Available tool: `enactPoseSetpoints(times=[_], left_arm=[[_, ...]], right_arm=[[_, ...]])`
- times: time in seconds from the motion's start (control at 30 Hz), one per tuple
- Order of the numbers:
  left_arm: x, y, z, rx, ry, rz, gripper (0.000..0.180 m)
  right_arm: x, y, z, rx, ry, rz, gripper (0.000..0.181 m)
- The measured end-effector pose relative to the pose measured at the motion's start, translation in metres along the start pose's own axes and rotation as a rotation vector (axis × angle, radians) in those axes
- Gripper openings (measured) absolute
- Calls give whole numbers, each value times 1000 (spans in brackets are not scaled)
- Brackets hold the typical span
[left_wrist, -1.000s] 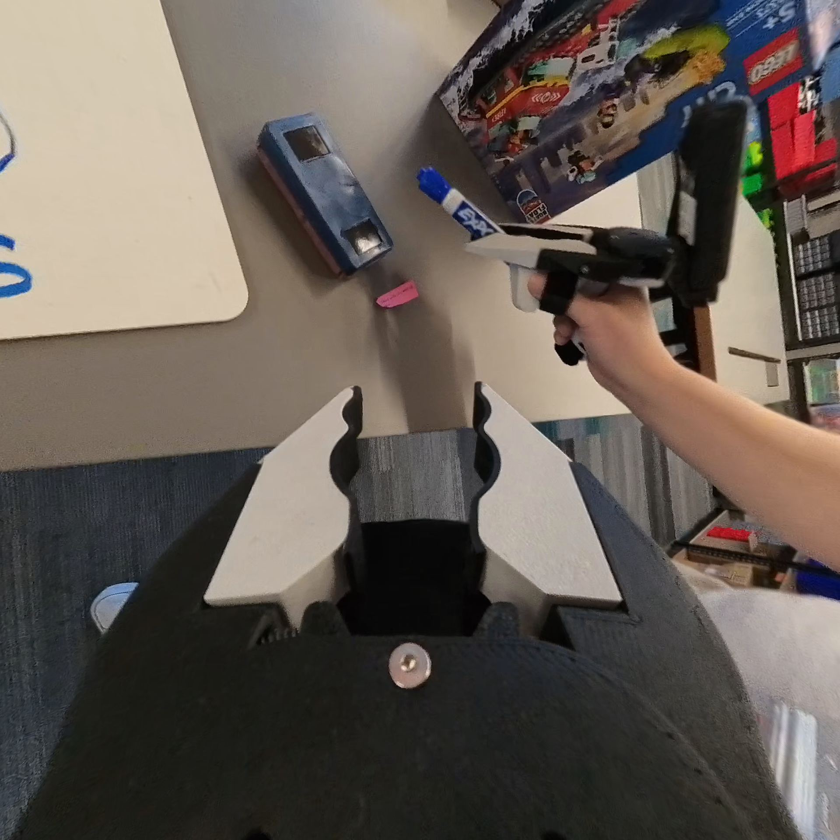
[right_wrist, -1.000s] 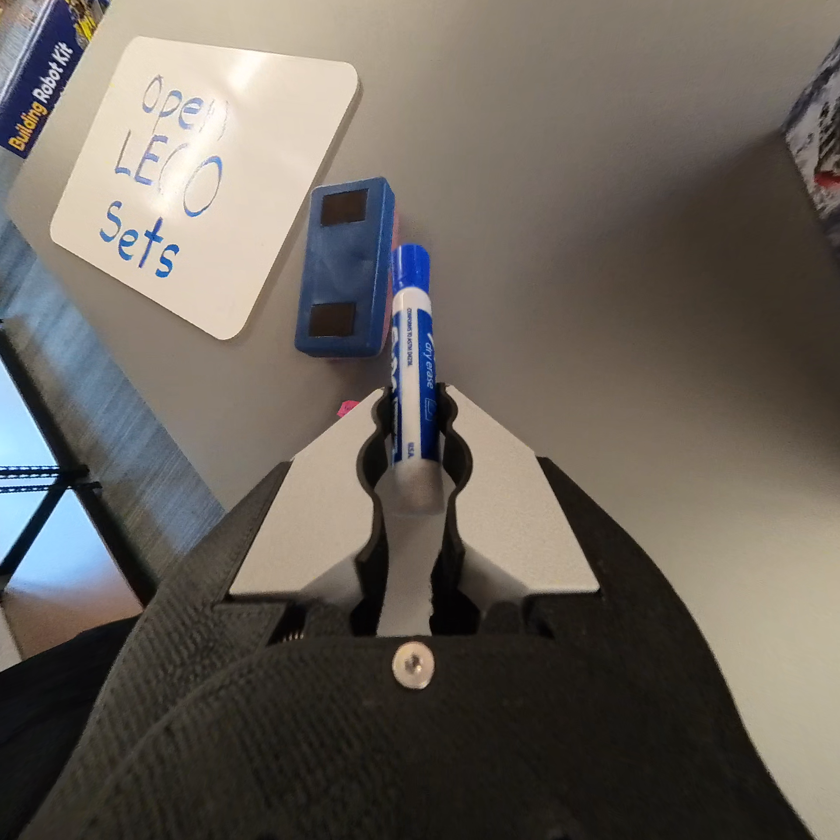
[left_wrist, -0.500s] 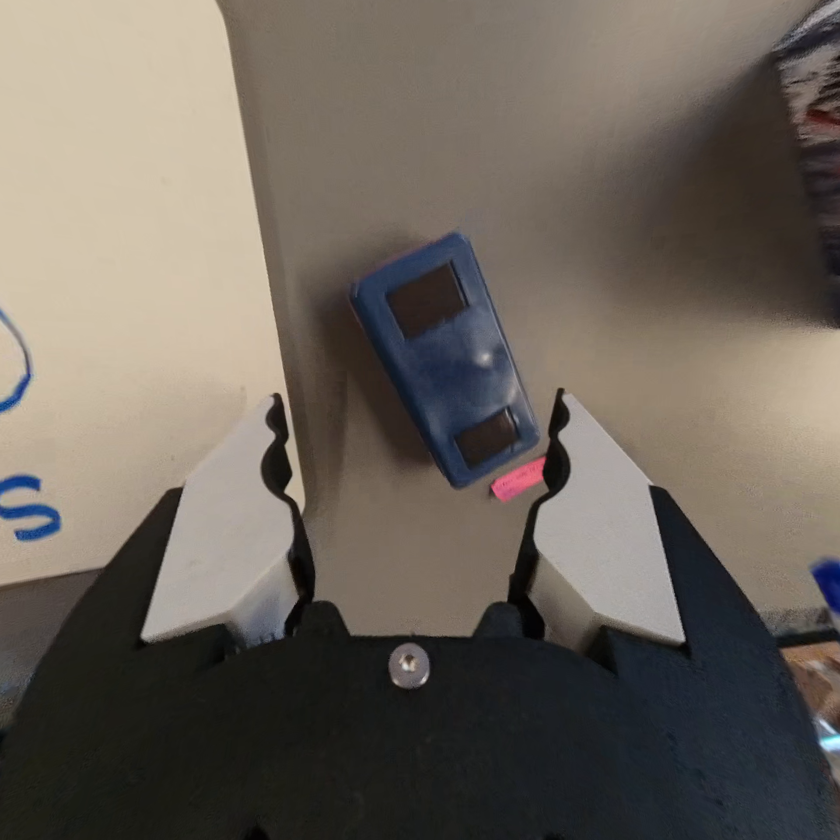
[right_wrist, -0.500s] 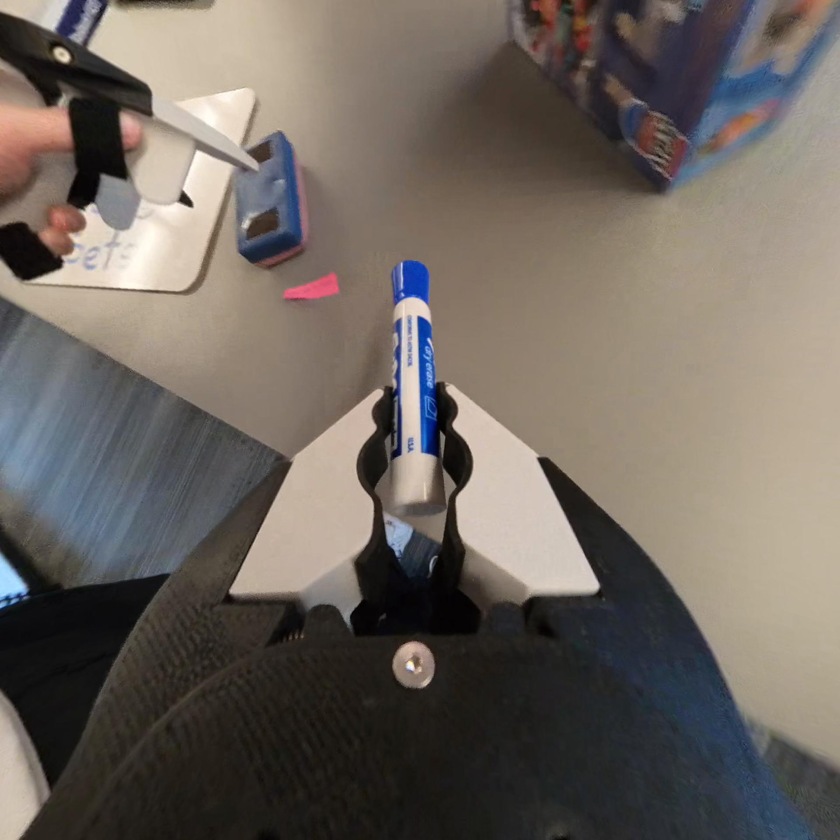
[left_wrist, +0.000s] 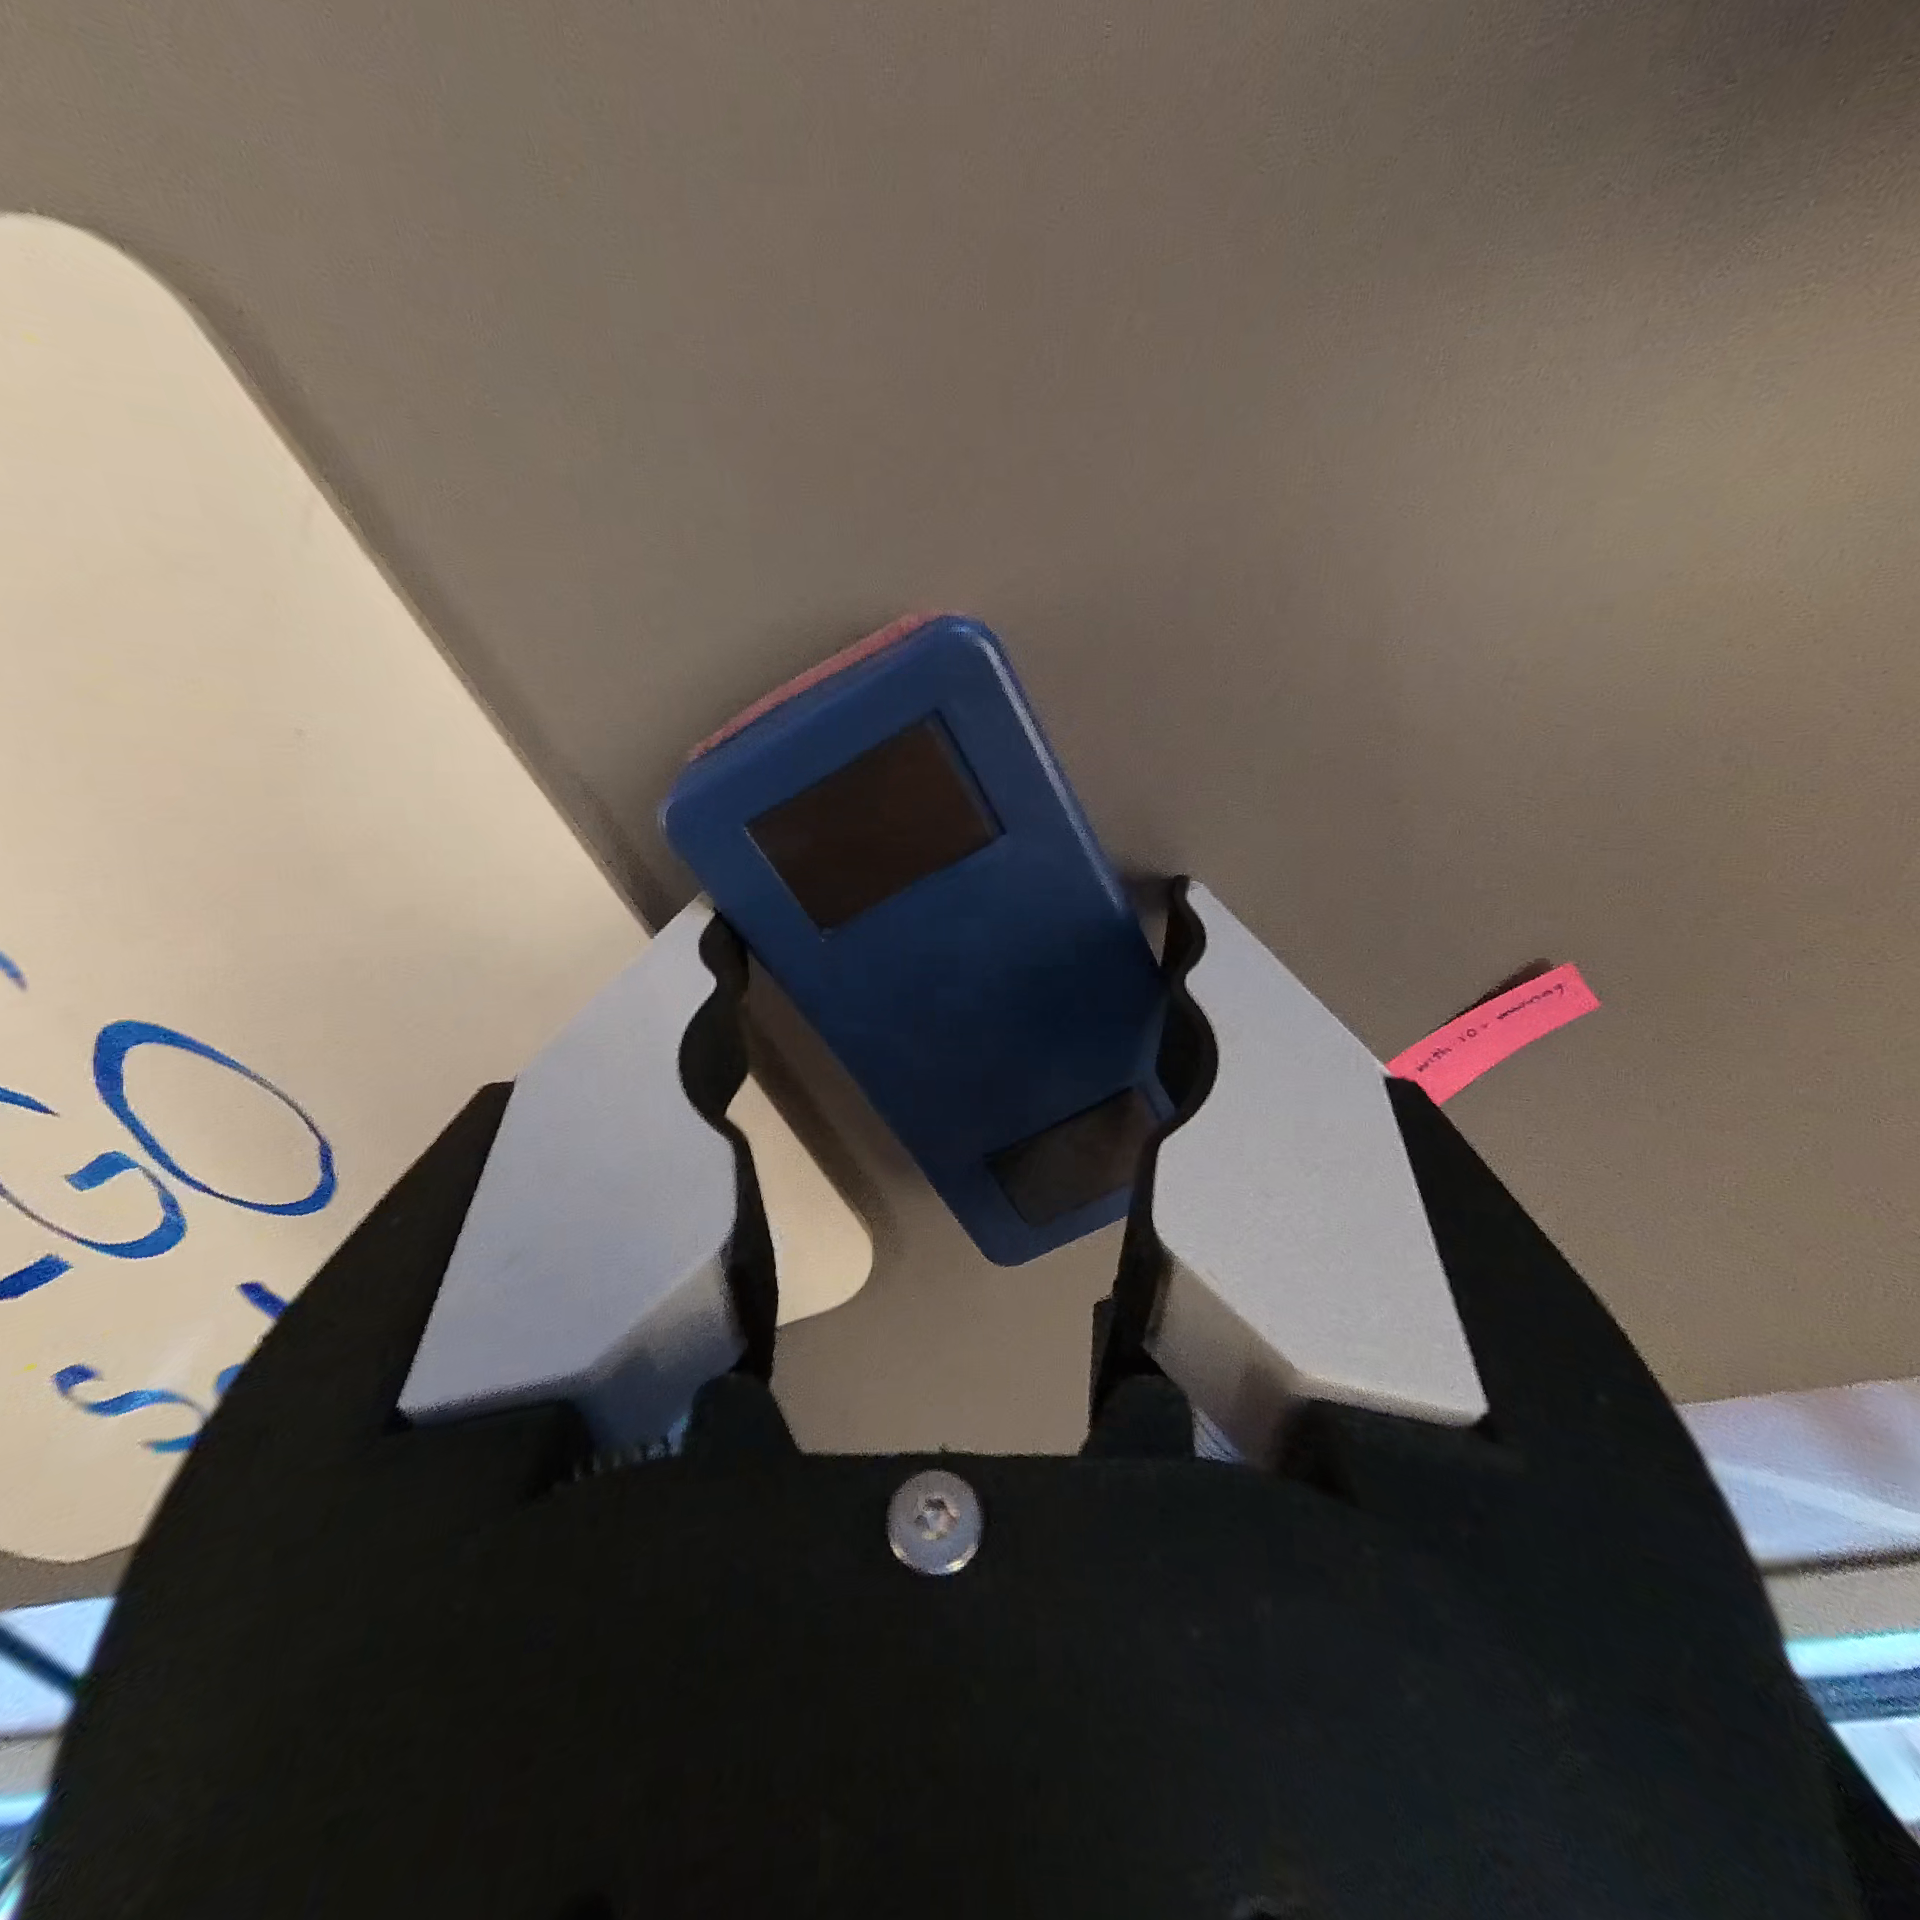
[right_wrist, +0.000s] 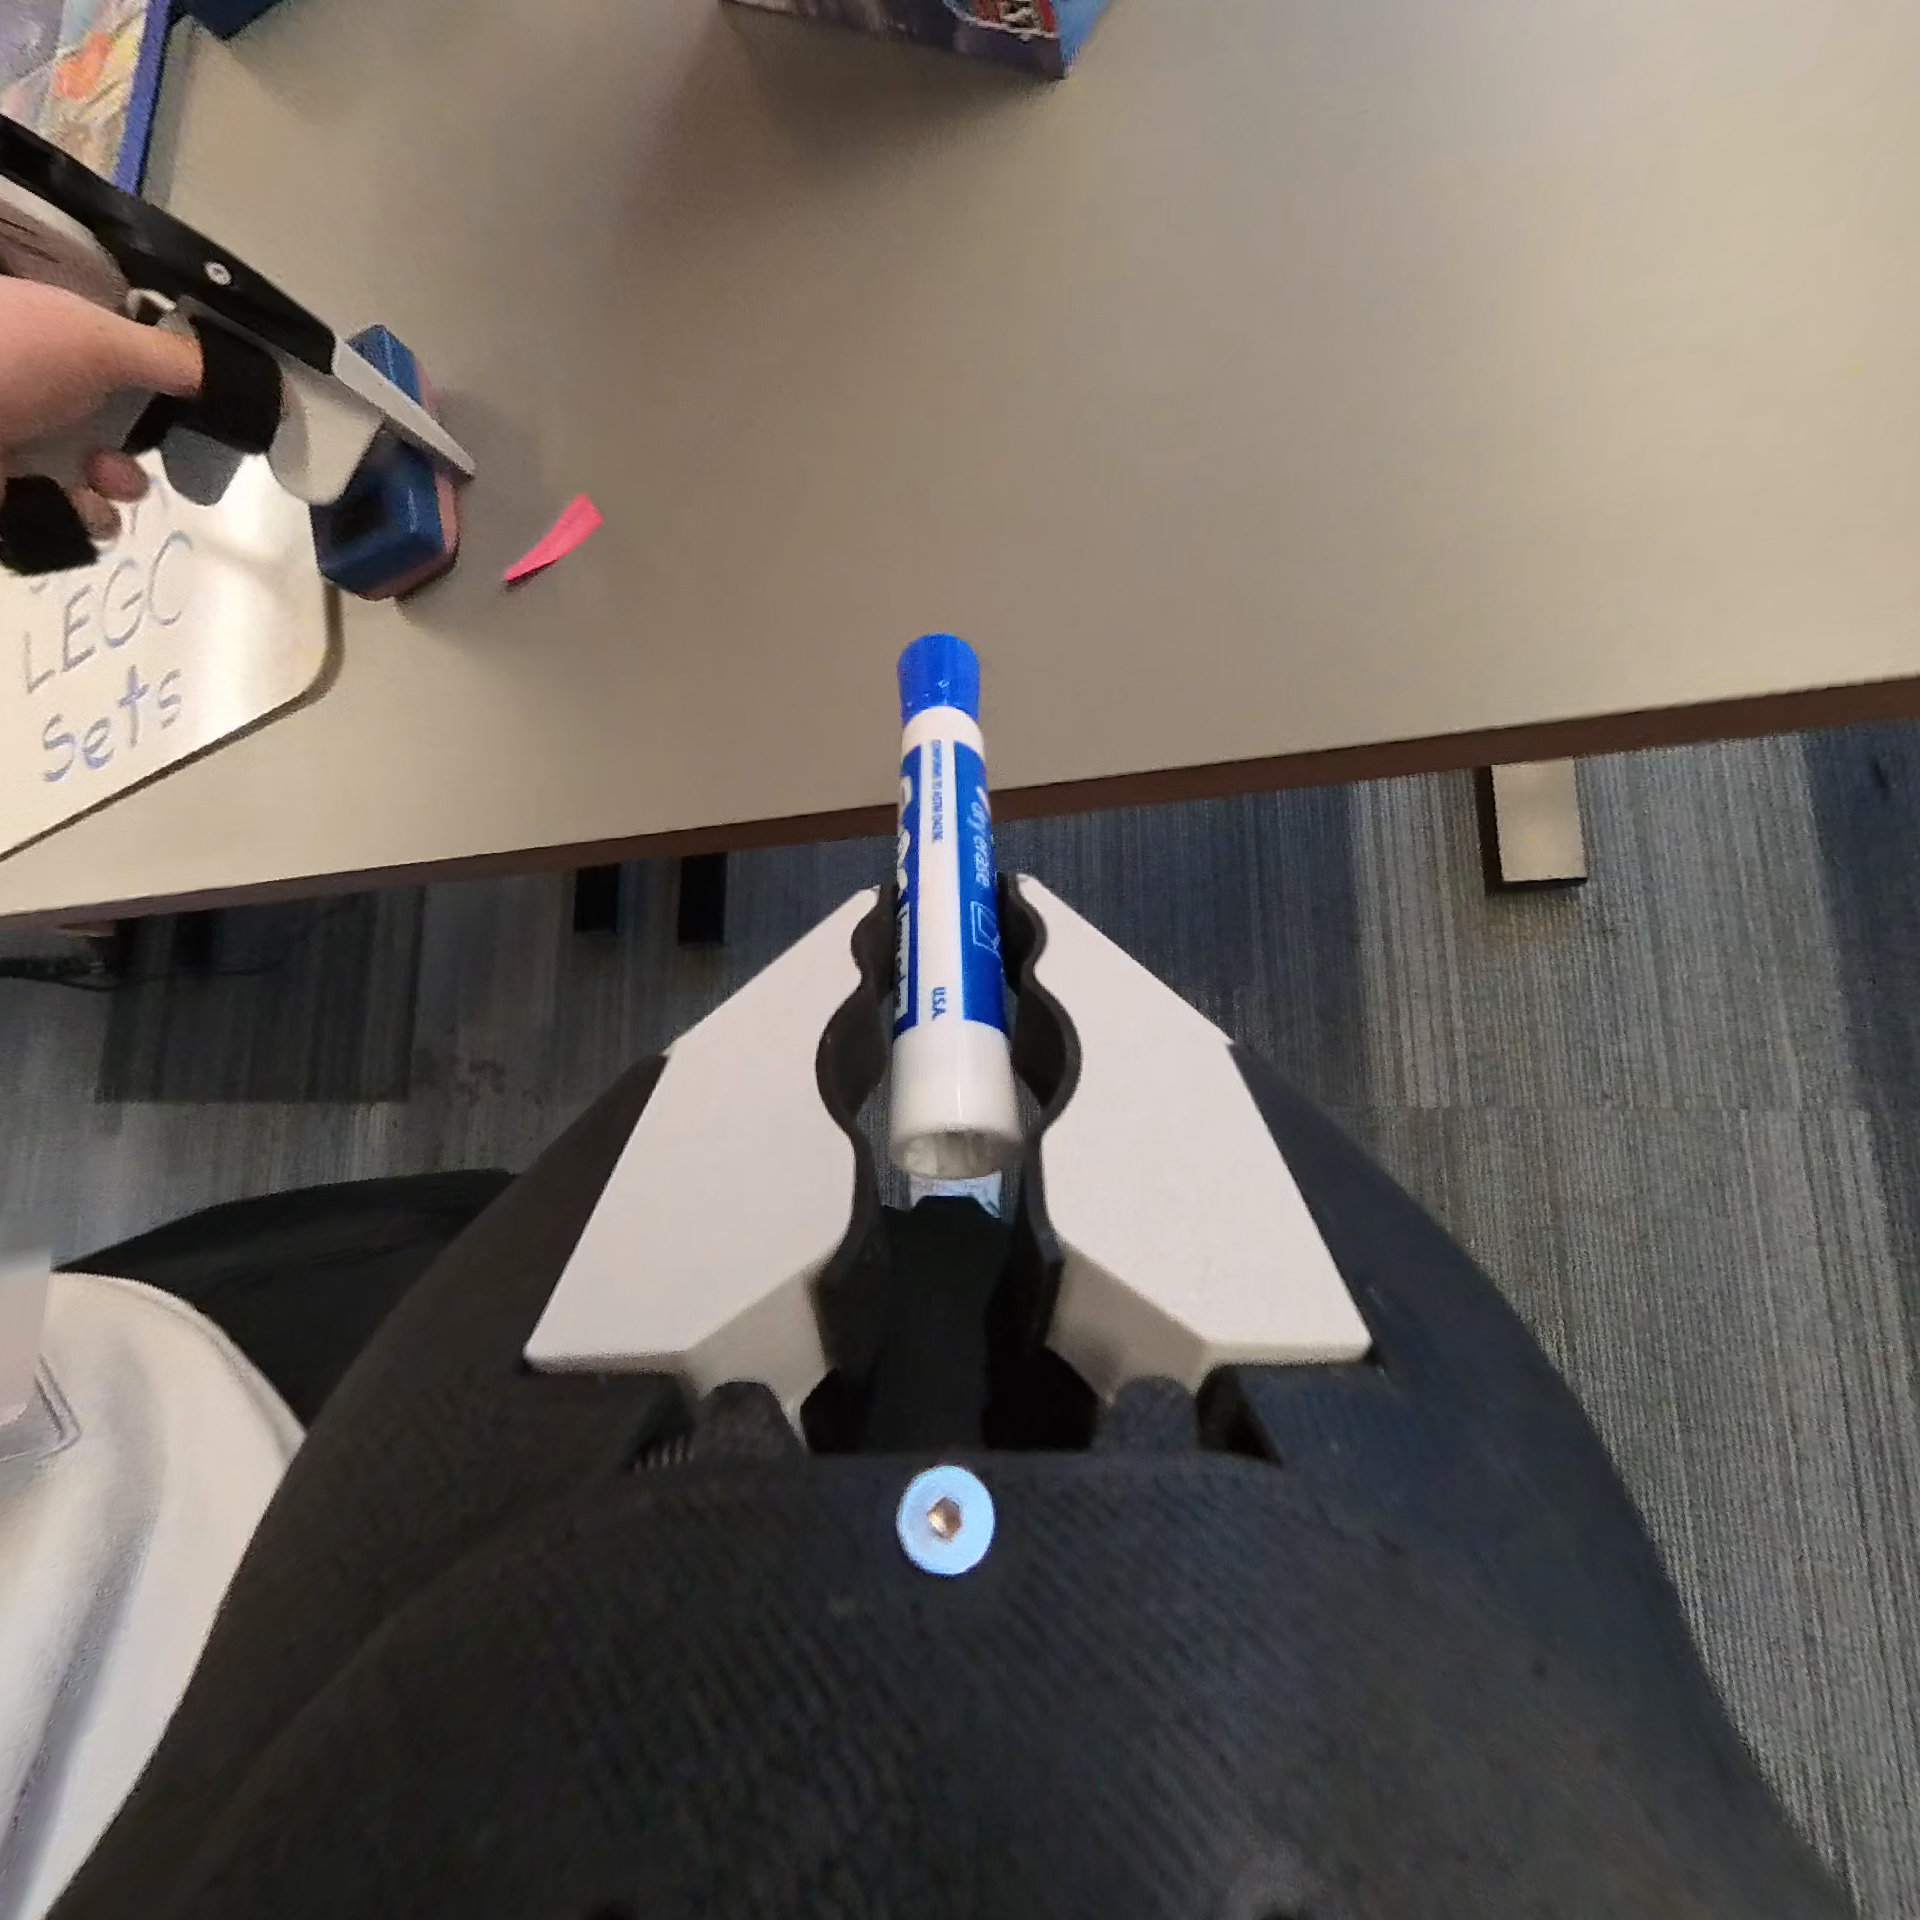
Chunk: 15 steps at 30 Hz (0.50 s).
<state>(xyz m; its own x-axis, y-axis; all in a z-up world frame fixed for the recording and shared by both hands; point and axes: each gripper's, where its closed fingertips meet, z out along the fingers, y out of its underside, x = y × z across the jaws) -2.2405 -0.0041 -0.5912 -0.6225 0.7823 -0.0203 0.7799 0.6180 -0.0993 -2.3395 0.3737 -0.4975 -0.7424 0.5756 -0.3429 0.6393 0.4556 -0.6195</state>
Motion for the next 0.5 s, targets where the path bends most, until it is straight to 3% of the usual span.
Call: enactPoseSetpoints(times=[0.2,0.37,0.5], left_arm=[[-3,6,-1,-45,36,81,76],[10,-8,-23,95,377,-75,72],[20,-11,-77,291,685,-44,72]], right_arm=[[-38,-18,14,-15,-49,-124,18],[-53,-31,16,-2,-84,-153,18],[-68,-46,10,61,-189,-61,18]])
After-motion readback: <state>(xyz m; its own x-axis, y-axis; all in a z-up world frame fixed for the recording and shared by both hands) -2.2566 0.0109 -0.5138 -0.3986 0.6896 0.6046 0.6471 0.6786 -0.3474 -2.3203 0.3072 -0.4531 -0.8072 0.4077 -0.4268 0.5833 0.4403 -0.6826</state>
